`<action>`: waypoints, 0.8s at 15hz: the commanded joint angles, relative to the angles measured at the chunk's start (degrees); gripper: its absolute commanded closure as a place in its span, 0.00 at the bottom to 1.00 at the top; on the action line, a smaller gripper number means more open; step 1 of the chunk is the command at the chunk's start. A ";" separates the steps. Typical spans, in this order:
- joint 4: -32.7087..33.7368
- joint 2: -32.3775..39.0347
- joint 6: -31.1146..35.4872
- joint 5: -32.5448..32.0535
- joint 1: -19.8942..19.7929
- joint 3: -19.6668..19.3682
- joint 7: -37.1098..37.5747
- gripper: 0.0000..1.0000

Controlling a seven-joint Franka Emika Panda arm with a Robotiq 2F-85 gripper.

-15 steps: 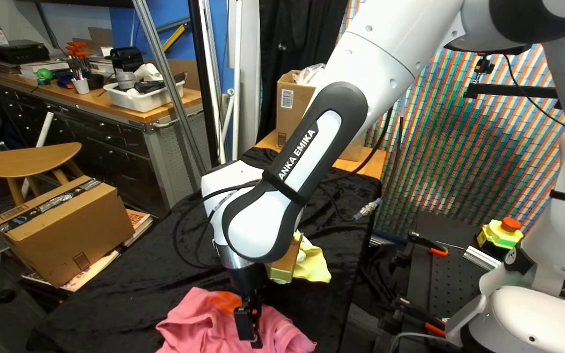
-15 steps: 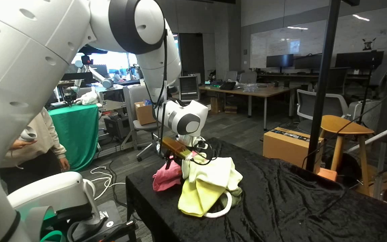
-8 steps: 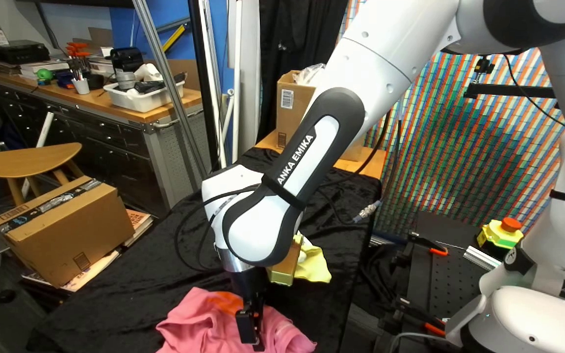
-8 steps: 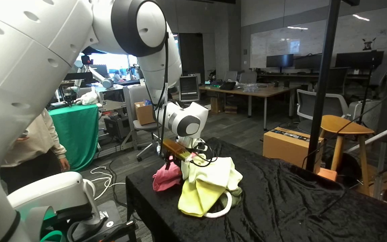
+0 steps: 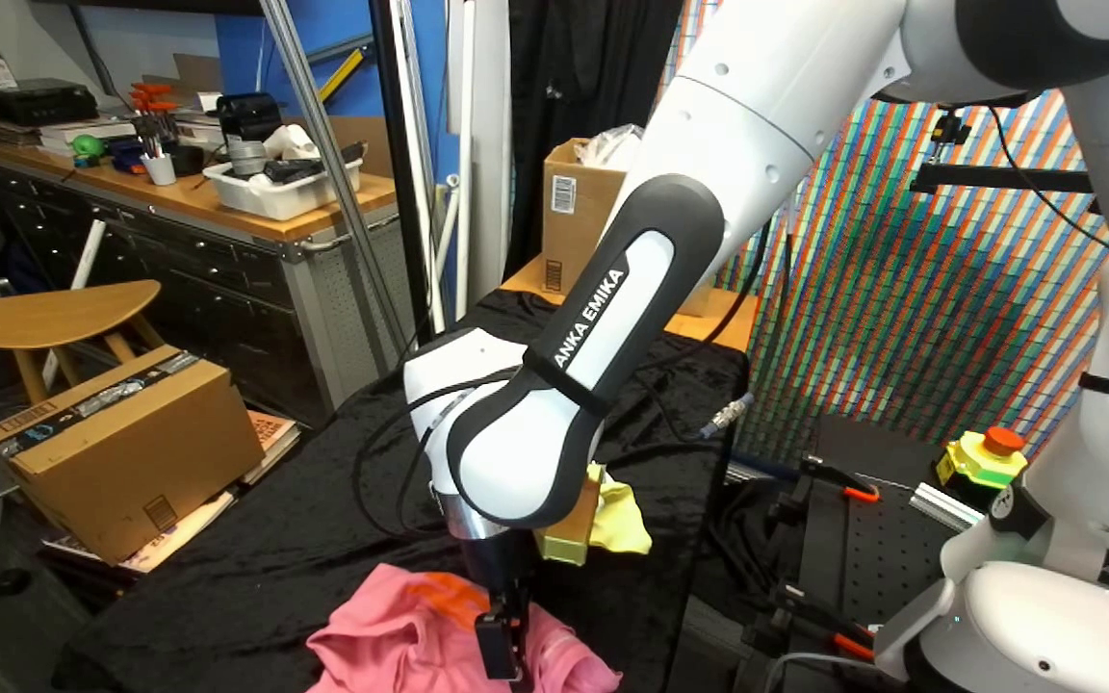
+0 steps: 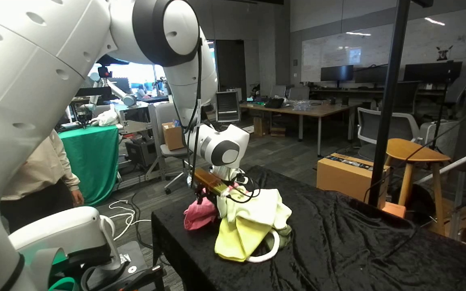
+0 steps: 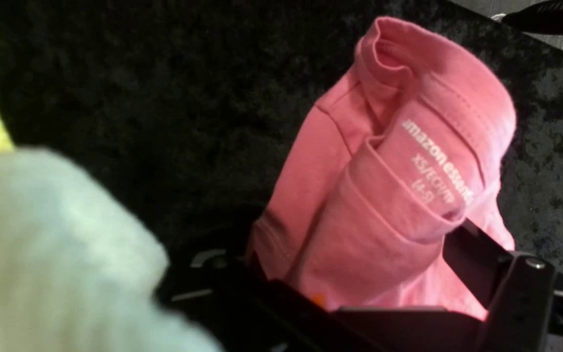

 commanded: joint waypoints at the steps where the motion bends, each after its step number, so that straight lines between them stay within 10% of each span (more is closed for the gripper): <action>1: -2.93 -2.90 0.21 -0.07 0.20 -0.30 1.08 0.00; 4: -4.18 -3.89 0.47 -0.19 0.36 -0.44 1.53 0.01; 5: -4.70 -4.38 0.55 -0.37 0.54 -0.59 1.83 0.20; 12: -6.25 -6.31 -0.45 0.03 0.23 -0.25 1.91 0.70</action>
